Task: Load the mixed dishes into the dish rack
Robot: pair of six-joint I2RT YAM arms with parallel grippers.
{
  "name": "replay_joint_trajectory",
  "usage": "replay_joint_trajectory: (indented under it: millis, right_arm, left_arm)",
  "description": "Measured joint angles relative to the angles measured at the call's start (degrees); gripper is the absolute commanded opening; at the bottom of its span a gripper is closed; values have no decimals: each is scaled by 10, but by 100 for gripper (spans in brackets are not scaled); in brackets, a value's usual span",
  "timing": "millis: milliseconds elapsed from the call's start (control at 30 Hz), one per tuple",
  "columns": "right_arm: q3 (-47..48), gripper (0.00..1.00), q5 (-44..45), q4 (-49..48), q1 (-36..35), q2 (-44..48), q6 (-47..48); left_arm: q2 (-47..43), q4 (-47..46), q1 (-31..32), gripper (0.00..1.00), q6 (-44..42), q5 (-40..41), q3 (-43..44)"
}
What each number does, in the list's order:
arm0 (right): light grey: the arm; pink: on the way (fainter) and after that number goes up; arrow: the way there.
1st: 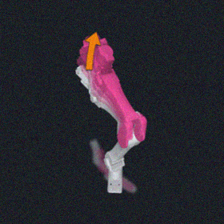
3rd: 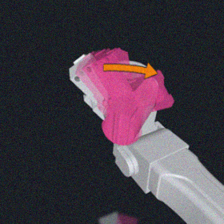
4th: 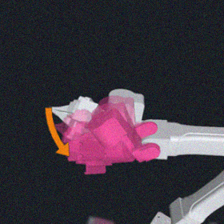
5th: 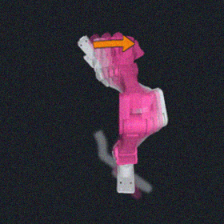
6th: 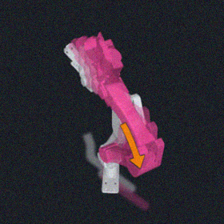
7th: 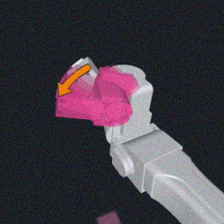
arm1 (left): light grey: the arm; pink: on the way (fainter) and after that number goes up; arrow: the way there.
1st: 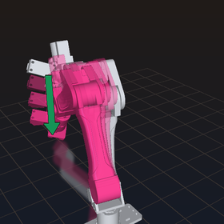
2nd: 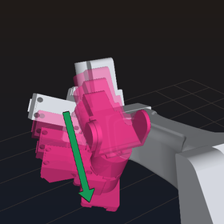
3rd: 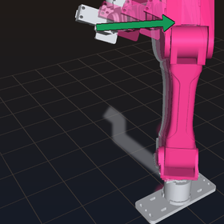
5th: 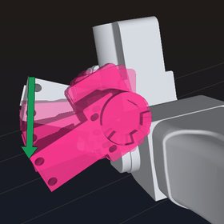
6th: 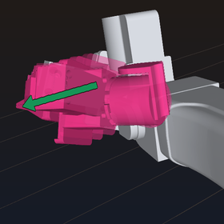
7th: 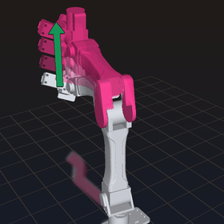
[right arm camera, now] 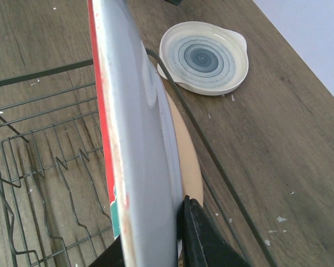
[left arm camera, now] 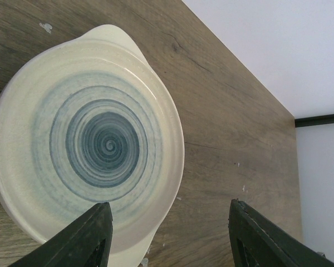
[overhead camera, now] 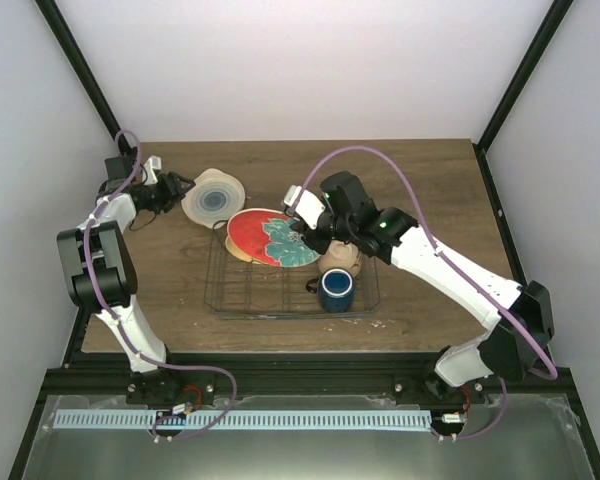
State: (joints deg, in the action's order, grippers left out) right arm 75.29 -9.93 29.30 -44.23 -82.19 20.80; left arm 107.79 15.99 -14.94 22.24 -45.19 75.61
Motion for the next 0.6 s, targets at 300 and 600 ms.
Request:
replay_joint_trajectory:
  millis: [300, 600]
  right_arm:
    - [0, 1, -5, -4, 0, -9, 17]
    - [-58, 1, -42, -78, 1, -6, 43]
  left_arm:
    - [0, 0, 0, 58, 0, 0, 0]
    - [0, 0, 0, 58, 0, 0, 0]
